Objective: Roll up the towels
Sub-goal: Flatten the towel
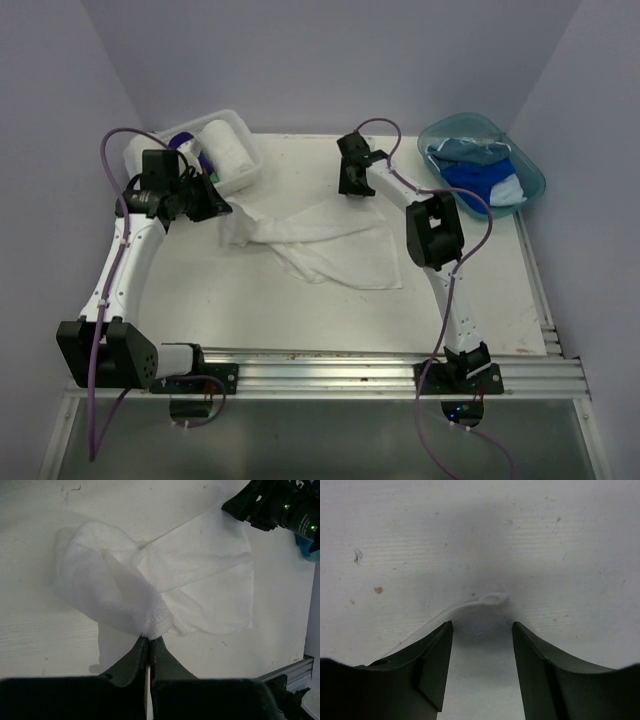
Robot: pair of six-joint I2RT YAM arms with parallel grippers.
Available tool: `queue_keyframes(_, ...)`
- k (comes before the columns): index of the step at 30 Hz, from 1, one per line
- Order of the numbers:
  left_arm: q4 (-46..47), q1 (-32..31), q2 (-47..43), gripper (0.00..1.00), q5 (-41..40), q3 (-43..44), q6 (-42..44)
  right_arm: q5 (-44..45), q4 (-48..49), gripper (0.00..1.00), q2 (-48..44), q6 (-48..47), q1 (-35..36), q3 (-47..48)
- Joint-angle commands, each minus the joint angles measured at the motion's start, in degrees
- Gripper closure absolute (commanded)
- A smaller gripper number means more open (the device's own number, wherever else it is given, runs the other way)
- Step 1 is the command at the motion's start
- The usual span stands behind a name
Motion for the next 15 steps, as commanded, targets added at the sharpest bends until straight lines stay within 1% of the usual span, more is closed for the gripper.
queue_keyframes(1,-0.5,0.2,-1.7,1.00,1.1,-0.4,1.3,2.5,-0.4,0.46,1.1,0.8,0.0,3.5)
queue_keyframes(3,-0.6,0.2,-1.7,1.00,1.0,-0.6,1.5,2.9,-0.1,0.50,1.1,0.4,-0.1,3.4)
queue_keyframes(6,-0.6,0.2,-1.9,1.00,0.9,-0.7,1.5,3.0,0.2,0.62,1.2,0.0,-0.1,3.4)
queue_keyframes(7,-0.6,0.2,-1.9,1.00,0.9,-0.7,1.5,2.9,0.1,0.70,1.3,0.0,0.0,3.6)
queue_keyframes(9,-0.8,0.2,-2.1,1.00,0.8,-0.6,1.6,2.5,-0.1,0.79,1.5,0.0,-0.1,3.6)
queue_keyframes(10,-1.0,0.2,-2.1,1.00,0.7,-0.4,1.6,2.3,-0.1,0.87,1.5,0.0,-0.1,3.5)
queue_keyframes(11,-1.1,0.2,-2.2,1.00,0.4,-0.1,1.7,2.2,0.0,0.91,1.3,0.0,-0.1,3.4)
queue_keyframes(12,-1.3,0.2,-2.2,1.00,0.3,-0.1,1.7,2.2,-0.2,1.00,1.0,0.0,-0.1,3.3)
queue_keyframes(15,-1.7,0.2,-2.2,1.00,0.0,0.4,1.9,2.2,0.5,1.00,-1.1,-0.4,-0.1,2.2)
